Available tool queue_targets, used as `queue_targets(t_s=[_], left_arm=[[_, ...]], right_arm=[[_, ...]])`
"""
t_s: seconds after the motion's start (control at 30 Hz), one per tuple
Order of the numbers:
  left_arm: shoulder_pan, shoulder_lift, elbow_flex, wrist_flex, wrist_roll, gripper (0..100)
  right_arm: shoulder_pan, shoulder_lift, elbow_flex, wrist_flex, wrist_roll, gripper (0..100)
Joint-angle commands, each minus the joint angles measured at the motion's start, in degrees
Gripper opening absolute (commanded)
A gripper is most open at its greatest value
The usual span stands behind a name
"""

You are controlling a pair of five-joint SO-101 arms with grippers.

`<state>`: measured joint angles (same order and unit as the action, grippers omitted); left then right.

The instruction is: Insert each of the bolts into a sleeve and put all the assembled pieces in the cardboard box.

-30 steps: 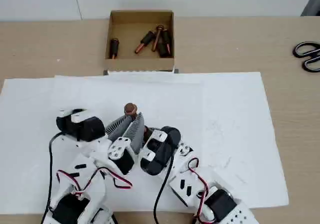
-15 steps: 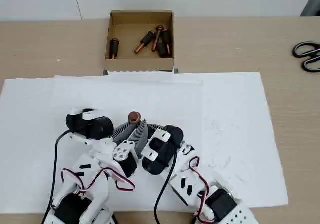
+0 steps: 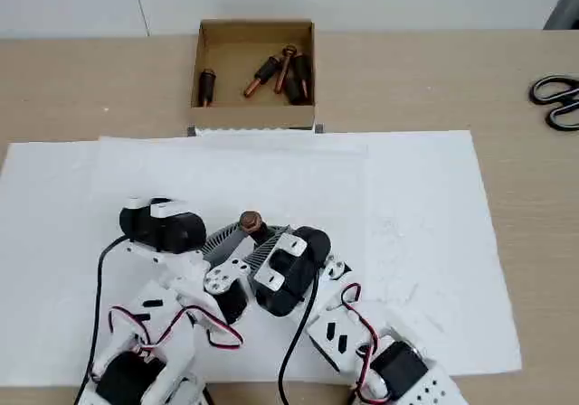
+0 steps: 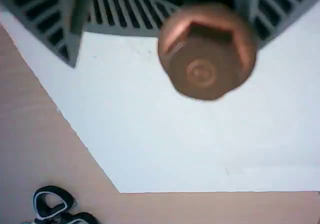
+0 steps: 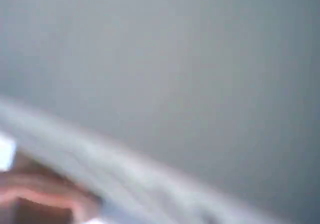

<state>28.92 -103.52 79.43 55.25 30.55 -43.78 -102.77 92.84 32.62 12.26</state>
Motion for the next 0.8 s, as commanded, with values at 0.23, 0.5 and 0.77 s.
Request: queue_targets(t_s=[0.23,0.5,0.77], left_arm=[[-4.8,-0.1,-7.3,2.4,-6.2,20],[-7.2,-0.1,-11.8,2.4,-9.4,20],[-8.8,-0.4,-13.4,2.4,-14.2,2]], right_arm=[[0.7,-0.8,-2.3,-1.8,0.4,0.4],[0.7,-0.8,-2.3,-1.8,0.4,0.4],[0.7,-0.8,-2.3,-1.8,0.4,0.4]])
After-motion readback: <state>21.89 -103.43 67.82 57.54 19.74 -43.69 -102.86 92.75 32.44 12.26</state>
